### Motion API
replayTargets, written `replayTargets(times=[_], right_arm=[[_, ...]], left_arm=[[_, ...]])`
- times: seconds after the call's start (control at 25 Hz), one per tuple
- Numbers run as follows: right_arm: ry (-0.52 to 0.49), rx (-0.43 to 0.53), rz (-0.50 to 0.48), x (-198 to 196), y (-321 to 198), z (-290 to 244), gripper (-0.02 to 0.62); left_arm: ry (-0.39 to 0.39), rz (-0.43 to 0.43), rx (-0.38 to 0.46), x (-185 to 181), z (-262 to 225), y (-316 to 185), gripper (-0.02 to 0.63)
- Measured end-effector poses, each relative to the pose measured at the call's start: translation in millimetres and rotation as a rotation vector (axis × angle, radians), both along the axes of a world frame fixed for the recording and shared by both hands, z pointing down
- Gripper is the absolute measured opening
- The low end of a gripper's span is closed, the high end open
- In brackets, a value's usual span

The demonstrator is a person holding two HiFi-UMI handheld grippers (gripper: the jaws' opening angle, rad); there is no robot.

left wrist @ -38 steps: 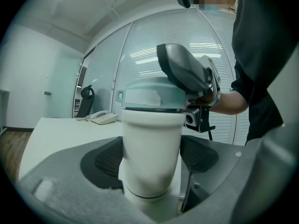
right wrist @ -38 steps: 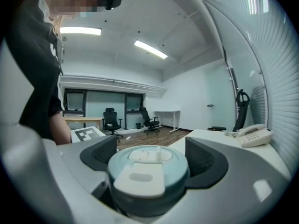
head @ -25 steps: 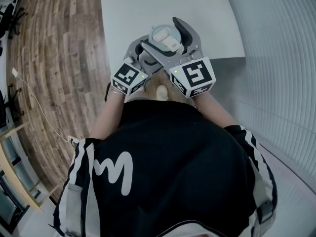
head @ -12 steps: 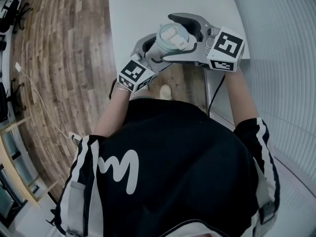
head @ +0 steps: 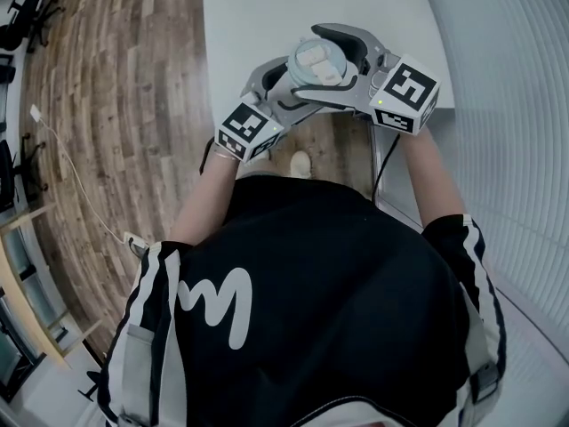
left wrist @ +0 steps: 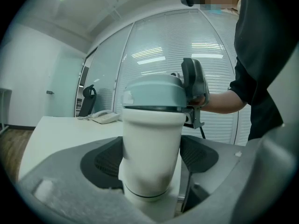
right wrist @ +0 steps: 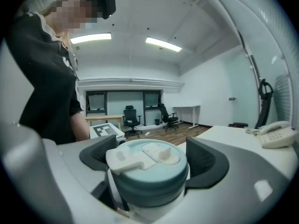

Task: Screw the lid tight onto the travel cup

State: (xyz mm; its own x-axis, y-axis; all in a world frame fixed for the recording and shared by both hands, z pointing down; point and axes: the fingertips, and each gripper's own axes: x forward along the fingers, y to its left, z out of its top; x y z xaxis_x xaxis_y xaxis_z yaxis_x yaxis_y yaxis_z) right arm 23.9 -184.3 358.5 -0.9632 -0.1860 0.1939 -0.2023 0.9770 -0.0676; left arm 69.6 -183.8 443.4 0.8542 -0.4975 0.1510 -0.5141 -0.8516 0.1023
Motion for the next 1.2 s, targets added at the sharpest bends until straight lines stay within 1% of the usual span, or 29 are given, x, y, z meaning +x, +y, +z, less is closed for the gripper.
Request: replayTargets(times=[0.12,0.28,0.36,0.48,0.6,0.68,0.72,0.8,0.84,0.88,0.96,1.08,1.12,1.2], right_arm=[[0.012,0.018,0.169,0,-3,4,0.466],[0.043,0.055,0.366,4,-7,5,0.460],[0.056,0.067,0.431,4,-9,6,0.460],[0.071,0.061,0.517,7,-12,8,0.460],[0.049,0.070,0.609,11,-11,7,0.458],[0.035,0.075,0.630,11,-10,8,0.451],[0.034,0.072,0.615,11,-9,8,0.452],[0.028,0.060,0.525,9,-4,8,0.484],[0.026,0.056,0.456,8,0,7,0.493],[0.029,0.058,0.373,8,6,5,0.523],[0.029,0.068,0.181,8,18,0,0.532],[-0.003,0.071,-0.092,10,27,-11,0.532],[0.001,0.077,-0.156,10,24,-11,0.532],[0.038,0.087,-0.239,7,14,-6,0.532]], left_arm=[[-0.001,-0.004,-0.002,-2,3,2,0.388],[-0.005,-0.008,-0.003,-2,2,3,0.388],[-0.005,-0.014,-0.003,-3,3,2,0.388],[-0.005,-0.027,0.000,-2,4,2,0.388],[-0.006,-0.037,0.017,-2,4,3,0.388],[-0.007,-0.040,0.021,-1,6,2,0.388],[-0.006,-0.040,0.019,-1,6,2,0.388],[-0.003,-0.040,0.009,1,6,3,0.388],[-0.002,-0.039,0.001,1,5,3,0.388],[-0.001,-0.038,-0.004,2,4,4,0.388],[0.003,-0.039,-0.005,1,2,4,0.388],[0.009,-0.044,0.000,0,2,2,0.388],[0.010,-0.045,0.000,0,2,1,0.388],[0.011,-0.047,-0.002,1,4,0,0.388]])
